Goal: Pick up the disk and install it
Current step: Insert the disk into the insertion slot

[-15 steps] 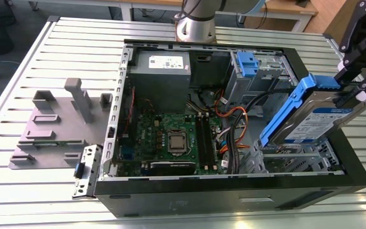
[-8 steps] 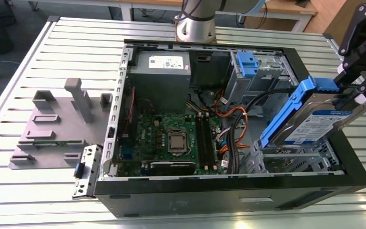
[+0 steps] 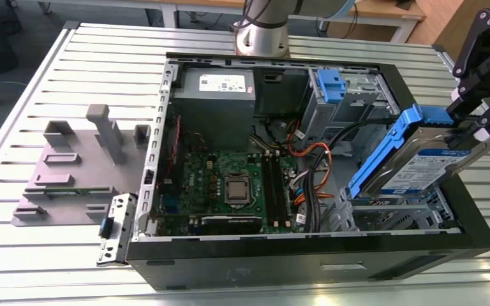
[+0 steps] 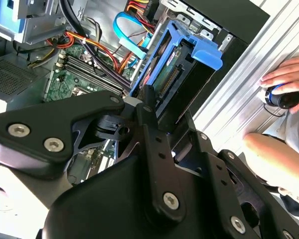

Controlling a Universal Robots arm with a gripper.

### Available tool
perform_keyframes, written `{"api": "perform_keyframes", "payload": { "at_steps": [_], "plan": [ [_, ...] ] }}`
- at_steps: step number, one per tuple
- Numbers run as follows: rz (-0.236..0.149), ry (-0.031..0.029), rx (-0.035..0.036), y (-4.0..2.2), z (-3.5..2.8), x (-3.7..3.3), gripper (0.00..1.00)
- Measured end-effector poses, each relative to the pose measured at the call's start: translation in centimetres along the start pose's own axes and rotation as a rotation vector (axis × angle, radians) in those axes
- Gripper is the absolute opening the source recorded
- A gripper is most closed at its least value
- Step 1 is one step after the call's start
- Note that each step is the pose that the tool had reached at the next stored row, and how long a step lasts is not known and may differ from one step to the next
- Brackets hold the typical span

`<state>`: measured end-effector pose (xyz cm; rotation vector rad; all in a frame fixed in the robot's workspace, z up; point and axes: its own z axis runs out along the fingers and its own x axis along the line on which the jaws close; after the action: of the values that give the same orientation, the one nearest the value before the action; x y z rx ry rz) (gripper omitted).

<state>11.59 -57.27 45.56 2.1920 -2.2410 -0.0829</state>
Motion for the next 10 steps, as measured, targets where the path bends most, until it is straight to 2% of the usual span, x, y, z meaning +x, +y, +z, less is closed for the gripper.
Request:
{"api": "perform_keyframes", "payload": {
  "at_steps": [3,10],
  "plan": [
    [0.000,-0.0003,0.0000,-0.01,0.23,0.01,0.35],
    [0.000,0.0000,0.0001,-0.06,1.50,0.06,0.35]
  ]
}}
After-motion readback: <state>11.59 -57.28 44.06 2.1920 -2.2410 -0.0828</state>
